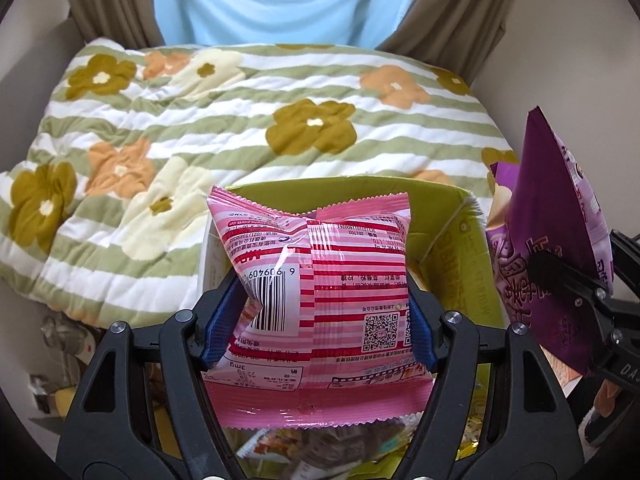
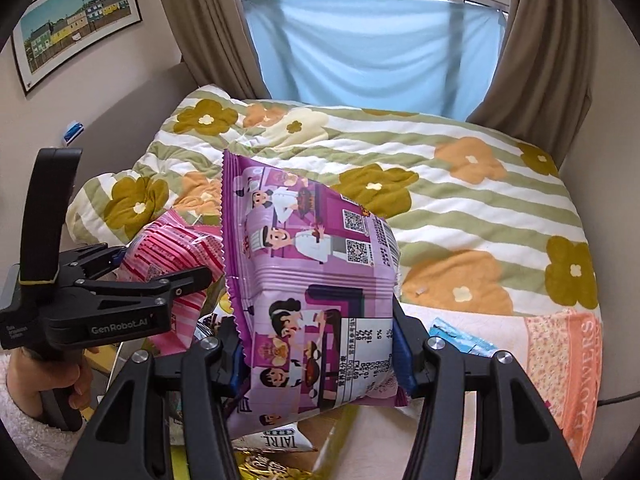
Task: Organize snacks
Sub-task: 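Carry both bags into the green box and open both tools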
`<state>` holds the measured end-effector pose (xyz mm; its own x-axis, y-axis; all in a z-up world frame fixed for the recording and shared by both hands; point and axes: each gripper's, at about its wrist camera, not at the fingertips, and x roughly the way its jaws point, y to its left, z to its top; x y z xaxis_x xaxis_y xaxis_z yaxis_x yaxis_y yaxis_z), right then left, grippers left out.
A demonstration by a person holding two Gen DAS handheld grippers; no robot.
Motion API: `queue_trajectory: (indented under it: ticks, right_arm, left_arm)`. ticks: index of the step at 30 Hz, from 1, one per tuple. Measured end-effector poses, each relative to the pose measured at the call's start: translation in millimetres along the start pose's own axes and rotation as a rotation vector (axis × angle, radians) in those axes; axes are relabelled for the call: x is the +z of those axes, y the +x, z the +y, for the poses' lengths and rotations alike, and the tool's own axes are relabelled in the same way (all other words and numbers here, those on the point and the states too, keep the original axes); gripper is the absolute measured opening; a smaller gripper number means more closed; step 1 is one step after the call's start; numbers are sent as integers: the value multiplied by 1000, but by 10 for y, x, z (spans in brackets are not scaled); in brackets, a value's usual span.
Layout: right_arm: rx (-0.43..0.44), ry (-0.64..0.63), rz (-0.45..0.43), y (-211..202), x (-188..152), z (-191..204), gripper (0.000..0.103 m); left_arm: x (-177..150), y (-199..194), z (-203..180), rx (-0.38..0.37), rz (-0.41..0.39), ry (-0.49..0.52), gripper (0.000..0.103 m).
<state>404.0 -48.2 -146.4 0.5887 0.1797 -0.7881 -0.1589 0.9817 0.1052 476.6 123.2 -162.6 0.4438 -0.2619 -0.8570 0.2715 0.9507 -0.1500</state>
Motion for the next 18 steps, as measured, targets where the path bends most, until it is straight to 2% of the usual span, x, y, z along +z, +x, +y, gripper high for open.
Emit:
queue_trajectory:
  ticks: [3,6,7,12,18]
  right_arm:
    - [-21,17,20,96,-1,49,52]
    - [-27,32,33,160,9,93,52]
    - [-24,37,39,179,14,90,52]
    - [-8,22,50,272,48,115,52]
    - [8,-17,68,446,62,113,52]
  left_arm:
    - [48,113,55,-7,18,4,73]
    - [58,194,81,1,34,19,97]
    - [51,197,79,0,31,24,99]
    - [-56,118,80,-21,30,9,99]
    - [-236,-41,74,-4,12,-12,99]
